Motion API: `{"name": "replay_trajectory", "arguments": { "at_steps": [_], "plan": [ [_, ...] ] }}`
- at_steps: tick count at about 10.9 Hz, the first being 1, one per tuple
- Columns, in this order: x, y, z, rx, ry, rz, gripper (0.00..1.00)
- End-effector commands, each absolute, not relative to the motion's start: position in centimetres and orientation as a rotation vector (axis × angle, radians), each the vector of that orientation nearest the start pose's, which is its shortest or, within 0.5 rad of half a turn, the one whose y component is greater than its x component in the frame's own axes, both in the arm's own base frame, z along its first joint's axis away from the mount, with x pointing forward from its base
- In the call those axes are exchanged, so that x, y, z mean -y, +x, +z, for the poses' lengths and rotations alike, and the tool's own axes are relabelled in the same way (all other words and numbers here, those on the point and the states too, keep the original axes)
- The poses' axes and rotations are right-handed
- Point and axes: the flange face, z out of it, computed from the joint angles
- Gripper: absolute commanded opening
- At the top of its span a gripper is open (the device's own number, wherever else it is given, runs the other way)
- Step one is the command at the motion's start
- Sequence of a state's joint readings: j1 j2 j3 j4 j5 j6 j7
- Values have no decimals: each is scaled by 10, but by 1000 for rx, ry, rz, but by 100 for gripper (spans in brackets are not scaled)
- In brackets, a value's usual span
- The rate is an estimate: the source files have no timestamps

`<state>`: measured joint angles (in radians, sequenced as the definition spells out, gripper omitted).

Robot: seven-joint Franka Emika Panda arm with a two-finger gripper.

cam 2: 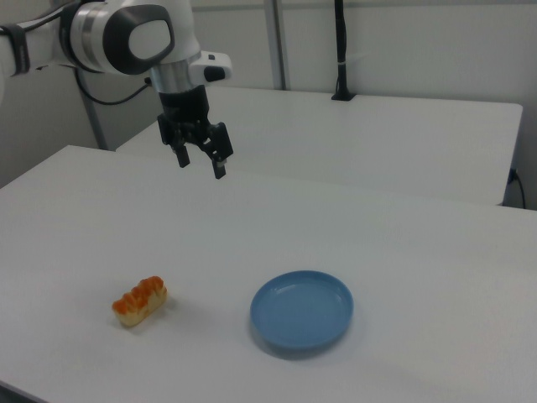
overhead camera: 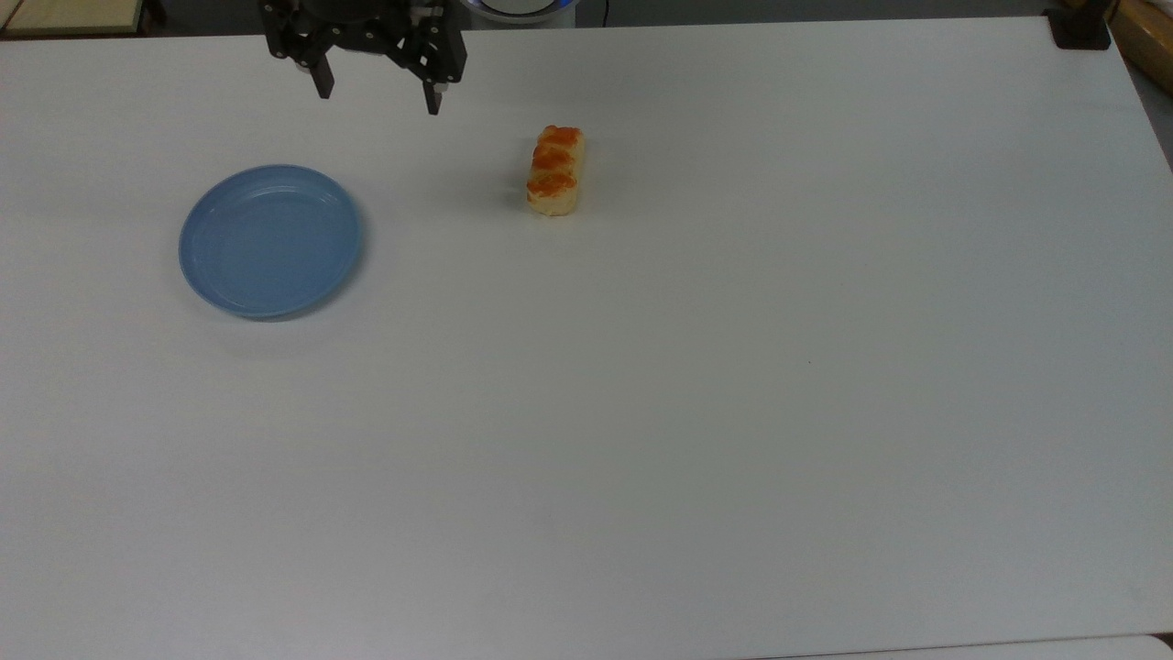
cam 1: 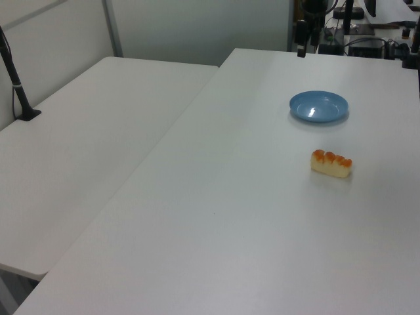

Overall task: Put the bread on a plate
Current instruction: 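Move the open gripper over the bread roll and lower onto it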

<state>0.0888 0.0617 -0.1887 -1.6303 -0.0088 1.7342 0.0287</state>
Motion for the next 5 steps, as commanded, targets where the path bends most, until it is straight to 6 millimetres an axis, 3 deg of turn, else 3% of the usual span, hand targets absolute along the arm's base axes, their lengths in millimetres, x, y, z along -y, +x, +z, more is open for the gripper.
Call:
{"name": "replay_trajectory", "arguments": {
  "at_steps": [1, 5],
  "plan": [
    [11, 544, 567, -135, -3127, 13, 100],
    [-40, 517, 534, -124, -3130, 101, 100]
  ]
}}
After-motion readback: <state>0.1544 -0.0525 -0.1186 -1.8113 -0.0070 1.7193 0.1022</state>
